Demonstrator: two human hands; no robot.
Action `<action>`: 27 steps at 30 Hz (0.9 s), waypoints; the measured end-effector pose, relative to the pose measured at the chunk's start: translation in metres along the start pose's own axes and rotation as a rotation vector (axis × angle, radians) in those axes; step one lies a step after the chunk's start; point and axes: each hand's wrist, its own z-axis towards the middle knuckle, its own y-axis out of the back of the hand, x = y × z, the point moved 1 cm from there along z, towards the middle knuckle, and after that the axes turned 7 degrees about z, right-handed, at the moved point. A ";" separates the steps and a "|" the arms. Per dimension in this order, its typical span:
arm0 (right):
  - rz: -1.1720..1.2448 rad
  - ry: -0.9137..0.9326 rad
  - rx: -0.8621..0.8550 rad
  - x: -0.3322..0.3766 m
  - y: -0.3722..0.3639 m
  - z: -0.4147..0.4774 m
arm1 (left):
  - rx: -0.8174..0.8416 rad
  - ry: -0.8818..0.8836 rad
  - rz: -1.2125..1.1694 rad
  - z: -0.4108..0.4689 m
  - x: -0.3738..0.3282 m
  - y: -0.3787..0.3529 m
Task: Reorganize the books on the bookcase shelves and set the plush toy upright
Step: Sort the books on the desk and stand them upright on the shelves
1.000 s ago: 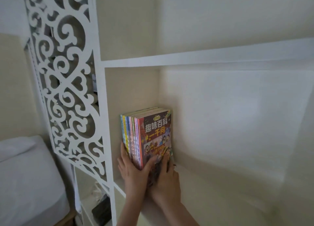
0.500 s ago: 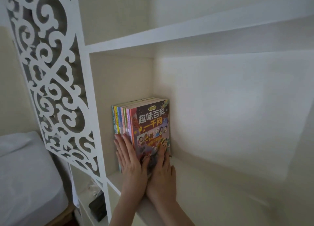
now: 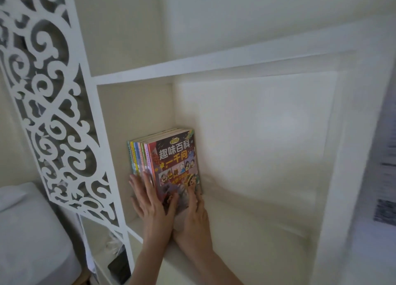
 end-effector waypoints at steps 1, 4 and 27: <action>0.023 0.004 0.021 0.002 0.006 -0.006 | -0.010 -0.023 0.006 -0.001 -0.002 0.002; 0.092 -0.063 0.067 0.004 0.018 -0.030 | -0.060 -0.105 0.010 -0.004 -0.010 0.009; 0.478 -0.537 -0.187 -0.045 0.261 -0.387 | 1.119 -0.135 -0.781 -0.314 -0.244 0.126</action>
